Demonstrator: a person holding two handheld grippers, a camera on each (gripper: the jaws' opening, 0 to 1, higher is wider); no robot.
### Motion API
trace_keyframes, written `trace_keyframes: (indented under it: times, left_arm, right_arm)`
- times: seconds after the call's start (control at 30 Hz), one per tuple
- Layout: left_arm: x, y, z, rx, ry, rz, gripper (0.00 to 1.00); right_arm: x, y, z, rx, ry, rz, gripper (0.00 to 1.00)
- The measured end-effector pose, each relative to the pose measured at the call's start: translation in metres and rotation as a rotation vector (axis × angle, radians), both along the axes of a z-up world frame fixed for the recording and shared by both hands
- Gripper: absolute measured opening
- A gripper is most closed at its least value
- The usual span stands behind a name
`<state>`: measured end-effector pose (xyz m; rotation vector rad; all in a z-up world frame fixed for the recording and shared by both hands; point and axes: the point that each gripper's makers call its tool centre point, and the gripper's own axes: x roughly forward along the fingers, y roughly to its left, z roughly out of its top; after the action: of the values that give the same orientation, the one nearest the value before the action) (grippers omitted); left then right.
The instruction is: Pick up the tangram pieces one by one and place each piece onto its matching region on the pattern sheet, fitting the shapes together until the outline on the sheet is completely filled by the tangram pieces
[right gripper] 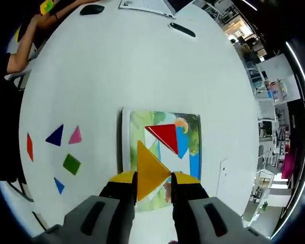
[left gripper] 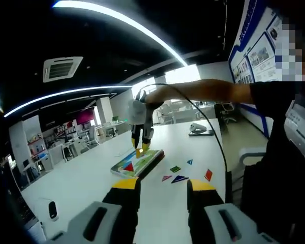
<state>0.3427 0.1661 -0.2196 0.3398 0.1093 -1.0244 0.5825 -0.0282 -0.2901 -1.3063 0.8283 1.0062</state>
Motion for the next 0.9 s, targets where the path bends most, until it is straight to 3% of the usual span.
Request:
trace_keyframes:
  times: [0.5, 0.9]
  left_arm:
    - [-0.001, 0.008, 0.002, -0.008, -0.02, 0.013, 0.37]
    - [0.002, 0.011, 0.001, 0.001, -0.017, 0.031, 0.37]
  right_arm:
    - [0.035, -0.009, -0.008, -0.073, -0.036, 0.053, 0.27]
    - [0.042, -0.005, -0.027, -0.097, -0.006, 0.06, 0.28]
